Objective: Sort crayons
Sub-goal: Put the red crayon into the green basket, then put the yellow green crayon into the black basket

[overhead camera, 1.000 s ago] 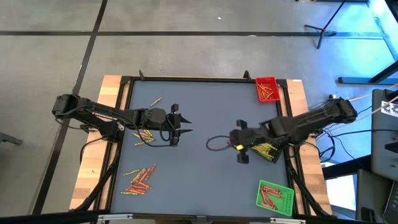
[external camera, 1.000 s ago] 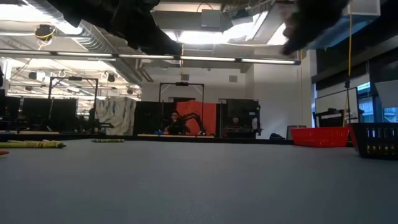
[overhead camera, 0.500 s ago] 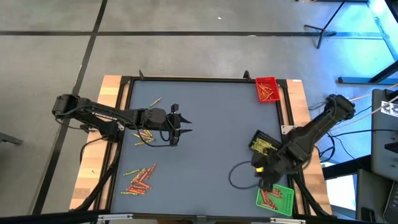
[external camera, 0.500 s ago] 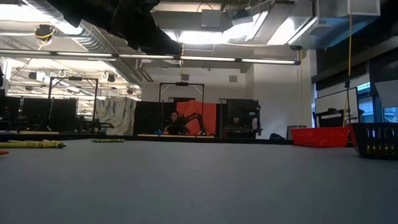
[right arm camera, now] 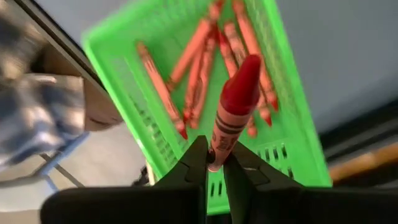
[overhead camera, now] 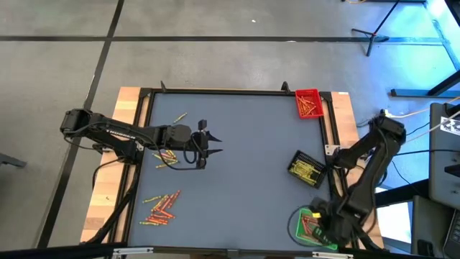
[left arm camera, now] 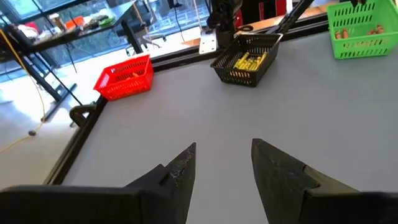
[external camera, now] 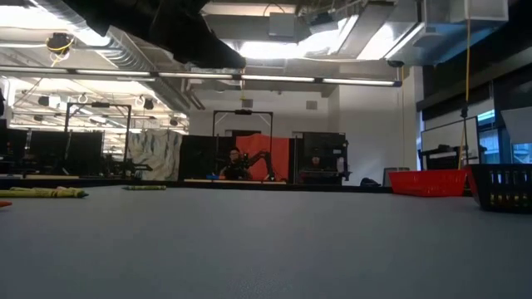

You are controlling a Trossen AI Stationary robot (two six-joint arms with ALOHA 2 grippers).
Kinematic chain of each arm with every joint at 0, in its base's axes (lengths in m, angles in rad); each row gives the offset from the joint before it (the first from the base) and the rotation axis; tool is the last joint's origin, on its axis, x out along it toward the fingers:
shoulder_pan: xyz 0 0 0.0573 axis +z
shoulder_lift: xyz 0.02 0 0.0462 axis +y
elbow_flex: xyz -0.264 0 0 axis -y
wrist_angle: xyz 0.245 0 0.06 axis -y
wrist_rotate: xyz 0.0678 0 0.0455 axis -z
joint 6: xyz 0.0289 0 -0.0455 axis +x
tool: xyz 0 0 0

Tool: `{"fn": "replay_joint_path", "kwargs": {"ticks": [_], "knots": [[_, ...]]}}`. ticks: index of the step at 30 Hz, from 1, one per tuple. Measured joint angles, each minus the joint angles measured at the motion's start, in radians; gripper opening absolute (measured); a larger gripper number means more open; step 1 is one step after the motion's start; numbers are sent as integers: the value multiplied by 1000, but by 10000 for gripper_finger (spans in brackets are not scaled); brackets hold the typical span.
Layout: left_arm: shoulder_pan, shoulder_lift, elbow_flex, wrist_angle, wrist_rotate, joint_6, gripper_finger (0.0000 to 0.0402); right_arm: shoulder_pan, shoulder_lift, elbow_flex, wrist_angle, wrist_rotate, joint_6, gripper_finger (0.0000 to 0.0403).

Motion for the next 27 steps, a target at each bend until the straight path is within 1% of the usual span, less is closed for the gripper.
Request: {"fn": "replay_joint_path", "kwargs": {"ticks": [4, 10, 13, 18, 21, 23, 27], "knots": [[0, 0, 0, 9, 0, 1, 140, 38, 38, 0, 6, -12, 67, 32], [0, 0, 0, 15, 0, 2, 140, 35, 47, 0, -13, -30, 81, 53], [0, 0, 0, 15, 0, 2, 140, 35, 47, 0, -29, -28, 127, 76], [0, 0, 0, 15, 0, 2, 140, 33, 44, 0, -47, -25, 125, 126], [0, 0, 0, 14, 0, 2, 140, 1, 26, 0, -75, 31, 94, 141], [0, 0, 0, 14, 0, 2, 140, -35, 9, 0, -81, 132, 6, 144], [0, 0, 0, 14, -12, -1, 140, -141, -11, 0, -82, 361, -272, 140]]}}
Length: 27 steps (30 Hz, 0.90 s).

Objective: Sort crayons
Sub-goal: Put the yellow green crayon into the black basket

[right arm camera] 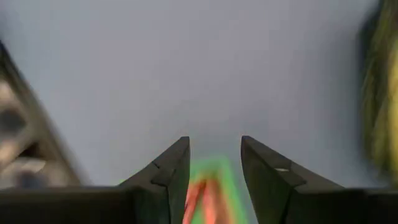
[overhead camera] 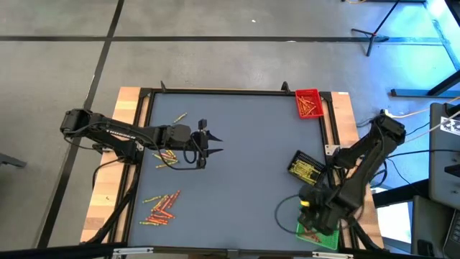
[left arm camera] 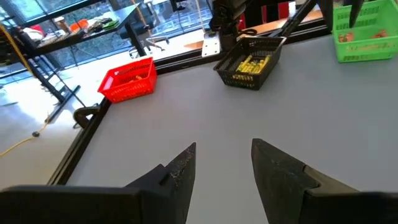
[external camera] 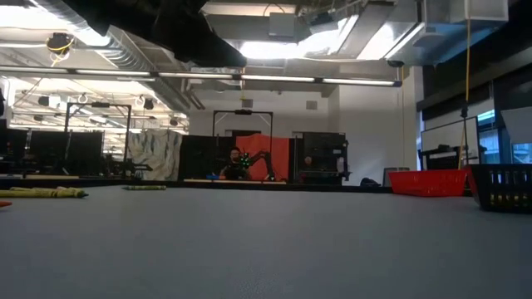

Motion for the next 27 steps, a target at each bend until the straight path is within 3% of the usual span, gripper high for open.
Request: {"fn": "replay_joint_path", "kwargs": {"ticks": [6, 13, 20, 27], "knots": [[-1, -2, -1, -114, -109, -106, 140, -180, 3, 0, 2, 289, -418, 128], [63, -40, 99, -466, -284, -255, 140, -382, 3, 0, 6, 410, -667, 127], [265, -34, 224, -822, -267, -310, 140, -524, 3, 0, 17, 485, -811, 127], [574, 0, 234, -894, -83, -244, 140, -574, 3, 0, 26, 483, -863, 127]]}}
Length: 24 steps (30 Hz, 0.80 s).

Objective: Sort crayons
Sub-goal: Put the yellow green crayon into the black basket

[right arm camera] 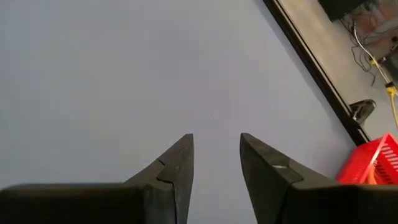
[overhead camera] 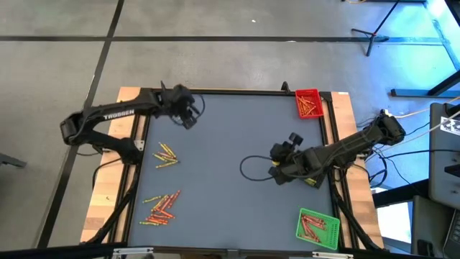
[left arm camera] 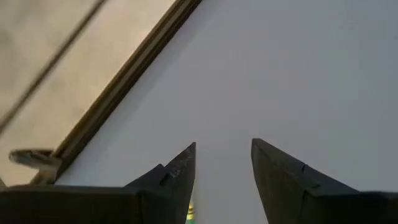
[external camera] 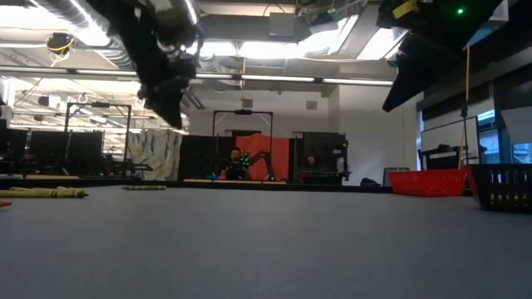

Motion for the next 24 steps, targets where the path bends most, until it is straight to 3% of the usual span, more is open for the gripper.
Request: {"fn": "replay_joint_path", "kwargs": {"ticks": [5, 11, 24], "knots": [[171, 79, 0, -1, 127, 37, 140, 4, 0, 0, 29, -4, -25, 127], [282, 207, 0, -9, 264, 91, 140, 3, 0, 0, 35, -53, -27, 127], [370, 390, 0, 4, 287, 140, 140, 3, 0, 0, 35, -53, -27, 127]]}}
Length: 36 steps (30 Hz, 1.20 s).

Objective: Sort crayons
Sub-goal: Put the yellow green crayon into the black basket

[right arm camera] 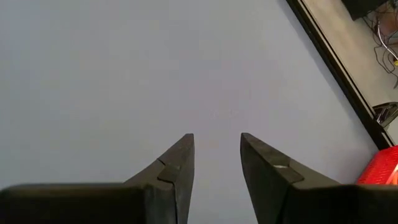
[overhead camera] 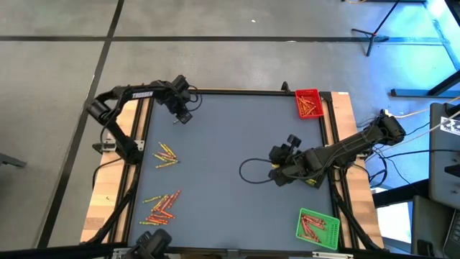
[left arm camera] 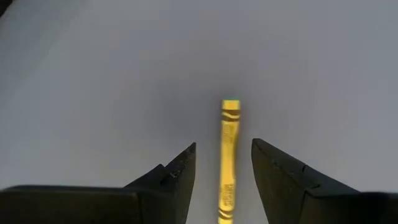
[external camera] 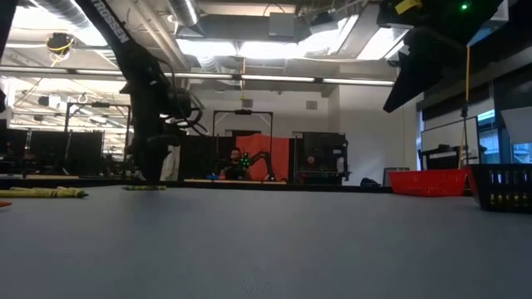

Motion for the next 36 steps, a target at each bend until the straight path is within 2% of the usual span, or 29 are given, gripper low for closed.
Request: {"fn": "replay_joint_path", "kwargs": {"ticks": [7, 17, 23, 36], "knots": [[7, 25, 0, -2, -6, 3, 132, 0, 0, -35, 37, 0, -1, 127], [7, 24, 0, -2, 21, 8, 61, 0, 1, -92, 83, -35, 0, 127], [7, 25, 0, -1, 27, 7, 36, 0, 1, -92, 89, -35, 0, 127], [-2, 87, 8, -11, 26, 29, 25, 0, 1, -92, 97, -35, 0, 127]]}}
